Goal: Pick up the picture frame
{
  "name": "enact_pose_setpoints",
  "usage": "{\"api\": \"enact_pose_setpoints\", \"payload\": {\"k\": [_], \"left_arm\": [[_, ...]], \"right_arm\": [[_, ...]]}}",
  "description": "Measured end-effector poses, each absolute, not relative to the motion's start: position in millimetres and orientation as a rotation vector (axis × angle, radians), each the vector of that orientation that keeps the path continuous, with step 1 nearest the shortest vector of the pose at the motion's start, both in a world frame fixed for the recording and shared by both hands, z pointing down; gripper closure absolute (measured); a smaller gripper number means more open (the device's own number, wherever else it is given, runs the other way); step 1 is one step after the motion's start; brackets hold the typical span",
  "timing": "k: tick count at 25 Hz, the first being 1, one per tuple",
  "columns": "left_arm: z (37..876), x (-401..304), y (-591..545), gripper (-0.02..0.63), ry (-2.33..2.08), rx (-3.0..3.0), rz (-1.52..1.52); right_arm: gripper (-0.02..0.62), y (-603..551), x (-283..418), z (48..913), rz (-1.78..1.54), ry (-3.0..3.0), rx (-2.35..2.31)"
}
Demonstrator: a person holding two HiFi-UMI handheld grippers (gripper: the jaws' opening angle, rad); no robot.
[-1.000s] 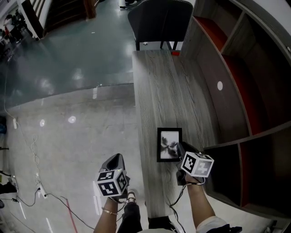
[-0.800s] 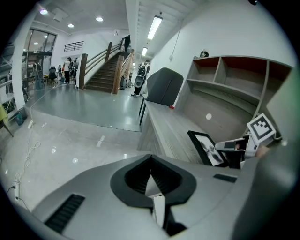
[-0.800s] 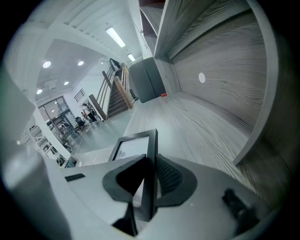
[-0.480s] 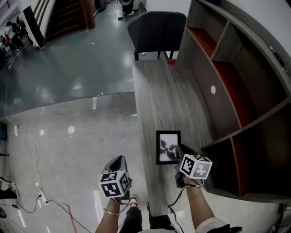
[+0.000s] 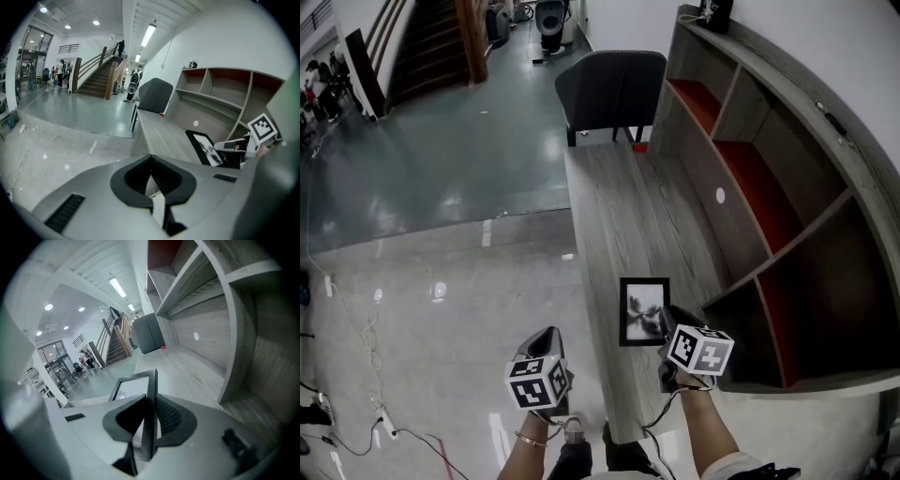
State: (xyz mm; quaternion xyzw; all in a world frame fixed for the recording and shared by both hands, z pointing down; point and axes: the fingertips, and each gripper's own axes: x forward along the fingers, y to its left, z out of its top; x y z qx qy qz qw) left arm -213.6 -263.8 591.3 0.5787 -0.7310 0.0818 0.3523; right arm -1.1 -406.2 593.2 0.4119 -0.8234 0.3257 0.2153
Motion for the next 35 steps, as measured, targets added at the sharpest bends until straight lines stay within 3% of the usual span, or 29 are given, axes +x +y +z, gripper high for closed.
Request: {"api": "enact_pose_setpoints", "payload": {"k": [35], "left_arm": [[502.0, -204.7, -197.7, 0.592, -1.794, 1.772, 0.178]], "right_arm": [[0.512, -299.4, 6.0, 472.8, 0.786, -2.391, 1.381]]}}
